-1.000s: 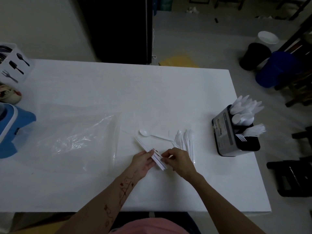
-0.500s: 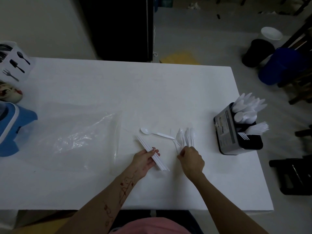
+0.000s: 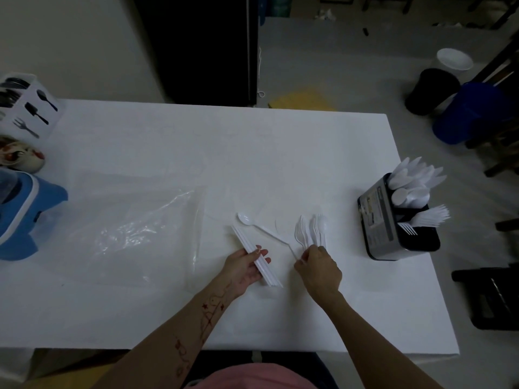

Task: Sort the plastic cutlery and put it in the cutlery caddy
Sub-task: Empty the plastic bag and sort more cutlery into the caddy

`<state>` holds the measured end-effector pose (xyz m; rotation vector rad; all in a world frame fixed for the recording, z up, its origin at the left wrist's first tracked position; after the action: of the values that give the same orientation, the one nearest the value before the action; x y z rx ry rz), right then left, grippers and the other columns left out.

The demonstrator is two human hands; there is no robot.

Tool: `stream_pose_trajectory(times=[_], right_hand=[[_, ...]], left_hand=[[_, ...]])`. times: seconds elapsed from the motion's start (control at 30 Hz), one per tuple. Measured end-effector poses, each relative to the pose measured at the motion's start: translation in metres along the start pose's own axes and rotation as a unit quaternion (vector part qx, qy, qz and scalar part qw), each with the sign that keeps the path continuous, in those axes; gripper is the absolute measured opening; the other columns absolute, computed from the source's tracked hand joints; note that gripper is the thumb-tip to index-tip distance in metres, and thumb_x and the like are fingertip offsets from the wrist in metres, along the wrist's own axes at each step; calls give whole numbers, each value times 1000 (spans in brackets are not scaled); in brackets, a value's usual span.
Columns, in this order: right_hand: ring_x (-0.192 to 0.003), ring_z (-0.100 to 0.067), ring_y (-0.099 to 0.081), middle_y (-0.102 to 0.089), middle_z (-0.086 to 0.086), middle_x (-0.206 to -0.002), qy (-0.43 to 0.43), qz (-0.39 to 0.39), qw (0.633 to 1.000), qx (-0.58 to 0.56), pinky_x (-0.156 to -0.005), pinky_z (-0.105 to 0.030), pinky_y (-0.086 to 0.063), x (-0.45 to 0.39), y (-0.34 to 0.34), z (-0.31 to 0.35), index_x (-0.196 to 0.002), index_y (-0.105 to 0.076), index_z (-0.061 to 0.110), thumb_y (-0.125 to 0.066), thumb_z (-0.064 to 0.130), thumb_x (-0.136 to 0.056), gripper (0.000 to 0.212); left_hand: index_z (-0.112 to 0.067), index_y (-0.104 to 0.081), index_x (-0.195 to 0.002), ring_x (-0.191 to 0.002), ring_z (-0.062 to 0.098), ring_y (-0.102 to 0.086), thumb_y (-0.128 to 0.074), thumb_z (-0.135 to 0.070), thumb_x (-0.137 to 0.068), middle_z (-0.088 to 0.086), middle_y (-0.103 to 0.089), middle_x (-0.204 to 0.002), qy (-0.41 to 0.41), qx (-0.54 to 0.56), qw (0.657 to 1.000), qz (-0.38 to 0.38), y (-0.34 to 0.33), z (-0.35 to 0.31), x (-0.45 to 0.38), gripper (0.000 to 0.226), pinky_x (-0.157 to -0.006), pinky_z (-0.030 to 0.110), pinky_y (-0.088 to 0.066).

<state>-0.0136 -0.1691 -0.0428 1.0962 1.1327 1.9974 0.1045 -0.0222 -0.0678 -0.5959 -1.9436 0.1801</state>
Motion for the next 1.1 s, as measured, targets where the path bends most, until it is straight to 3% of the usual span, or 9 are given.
stream_pose_trajectory(times=[0.13,0.3,0.47,0.63,0.9,1.1], right_hand=[[-78,-17,-62,-63,3,-93,36,-26,998,37,-63,-26,-47,2,-2,5,-92,-66,16,-60,24,-91,10],[-68,-18,-62,-64,0,-79,-11,-20,999,29,-57,-24,-46,1,-1,3,-78,-68,14,-57,12,-88,15],[-68,-16,-54,-65,-1,-92,-13,2,999,42,-59,-24,-41,-2,-2,1,-91,-68,14,-60,18,-89,9],[-89,-23,-65,-63,-4,-101,-7,34,998,47,-66,-27,-45,-6,-7,4,-99,-66,11,-65,23,-87,17],[-81,-19,-65,-65,-1,-94,11,4,999,42,-64,-27,-48,-1,-6,5,-102,-59,13,-59,21,-91,14],[-86,-19,-66,-67,-1,-101,14,-7,999,37,-65,-26,-46,0,-7,9,-103,-64,15,-62,28,-94,16]], left_hand=[[-6,-60,-107,-97,26,-66,-56,-6,-93,12,-66,-113,-1,-4,1000,-7,2,1,2,14,-74,39,-54],[-7,-61,-104,-96,26,-65,-55,-5,-94,11,-66,-110,0,-2,1000,-9,2,1,3,12,-77,40,-53],[-7,-61,-105,-96,26,-65,-55,-4,-94,11,-67,-109,0,-6,1000,-10,0,1,4,13,-78,40,-53],[-7,-60,-105,-95,25,-65,-55,-5,-94,11,-67,-108,-1,-9,1000,-11,-1,0,5,13,-77,39,-54],[-8,-61,-102,-95,25,-66,-55,-5,-94,10,-68,-108,-1,-14,1000,-14,1,1,6,11,-77,39,-54],[-8,-61,-102,-95,25,-66,-56,-5,-93,10,-67,-109,-1,-15,1000,-17,3,3,7,11,-77,39,-54]])
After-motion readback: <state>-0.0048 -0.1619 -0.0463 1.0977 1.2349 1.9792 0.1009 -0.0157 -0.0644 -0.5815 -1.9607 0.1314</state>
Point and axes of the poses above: each hand's wrist, its own x-axis away from the middle knuckle, its own y-axis out of the back of the hand, z = x × y, the point moved 6 cm from there along -x, towards the middle knuckle
